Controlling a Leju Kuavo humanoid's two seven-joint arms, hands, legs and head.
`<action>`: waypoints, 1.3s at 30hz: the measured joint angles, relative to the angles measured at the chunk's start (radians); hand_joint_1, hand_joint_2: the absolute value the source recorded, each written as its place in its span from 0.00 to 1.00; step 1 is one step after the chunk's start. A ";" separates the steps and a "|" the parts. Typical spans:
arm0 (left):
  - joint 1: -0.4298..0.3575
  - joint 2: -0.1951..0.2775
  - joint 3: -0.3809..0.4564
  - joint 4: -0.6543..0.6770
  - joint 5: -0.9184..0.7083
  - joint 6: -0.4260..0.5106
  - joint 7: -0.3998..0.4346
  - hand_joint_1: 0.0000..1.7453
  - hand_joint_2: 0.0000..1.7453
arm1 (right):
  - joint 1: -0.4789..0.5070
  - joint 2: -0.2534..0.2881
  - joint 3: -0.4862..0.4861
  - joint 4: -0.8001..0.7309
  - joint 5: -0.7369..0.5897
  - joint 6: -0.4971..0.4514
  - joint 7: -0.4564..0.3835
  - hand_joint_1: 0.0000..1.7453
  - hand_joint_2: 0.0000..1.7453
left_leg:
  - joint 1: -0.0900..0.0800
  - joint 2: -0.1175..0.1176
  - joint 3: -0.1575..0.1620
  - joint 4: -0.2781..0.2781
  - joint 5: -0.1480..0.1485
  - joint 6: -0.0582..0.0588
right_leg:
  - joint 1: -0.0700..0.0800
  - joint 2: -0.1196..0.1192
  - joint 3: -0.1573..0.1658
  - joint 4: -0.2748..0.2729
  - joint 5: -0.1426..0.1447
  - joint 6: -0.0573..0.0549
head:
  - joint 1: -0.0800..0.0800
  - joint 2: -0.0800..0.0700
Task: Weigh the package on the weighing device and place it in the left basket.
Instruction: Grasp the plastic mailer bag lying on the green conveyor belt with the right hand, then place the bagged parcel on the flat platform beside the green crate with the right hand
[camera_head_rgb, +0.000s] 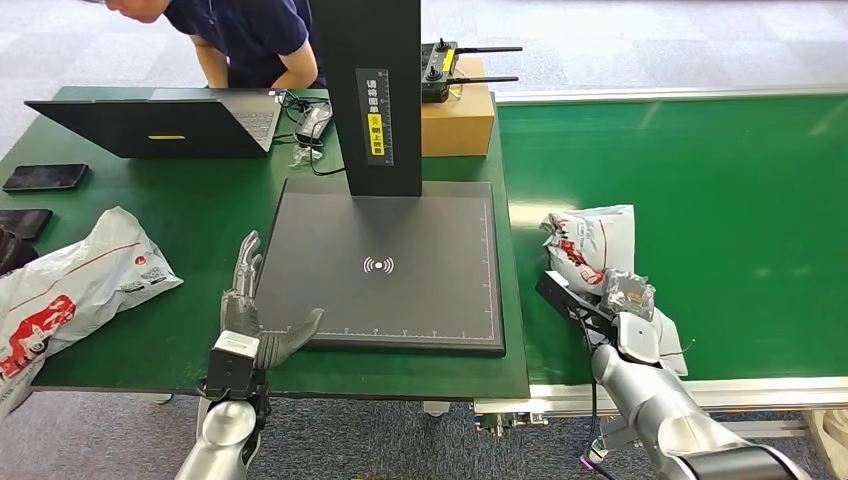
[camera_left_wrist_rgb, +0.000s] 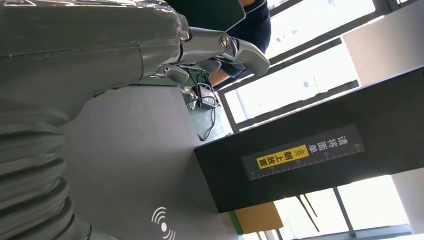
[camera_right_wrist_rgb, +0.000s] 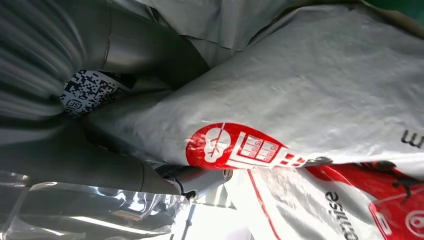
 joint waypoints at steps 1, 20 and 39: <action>0.001 0.000 0.001 0.000 -0.003 -0.001 0.000 0.00 1.00 | 0.001 0.002 -0.002 -0.001 0.001 -0.017 -0.006 0.93 1.00 | 0.000 0.000 0.000 0.000 0.000 0.000 | 0.000 0.000 0.000 0.000 0.000 0.000 | 0.000 0.000; -0.001 -0.009 0.004 0.000 0.017 0.001 0.000 0.00 1.00 | 0.195 0.067 -0.094 -0.399 0.052 -0.247 -0.330 0.82 1.00 | 0.000 0.000 -0.001 0.000 0.000 0.000 | 0.000 0.000 -0.001 0.000 0.000 0.000 | 0.000 0.000; -0.038 0.009 -0.083 0.013 0.107 0.039 0.000 0.00 1.00 | 0.281 0.170 0.051 -0.616 0.049 -0.249 -0.484 0.84 1.00 | 0.000 0.000 -0.001 0.000 0.000 0.000 | 0.000 0.000 -0.001 0.000 0.000 0.000 | 0.000 0.000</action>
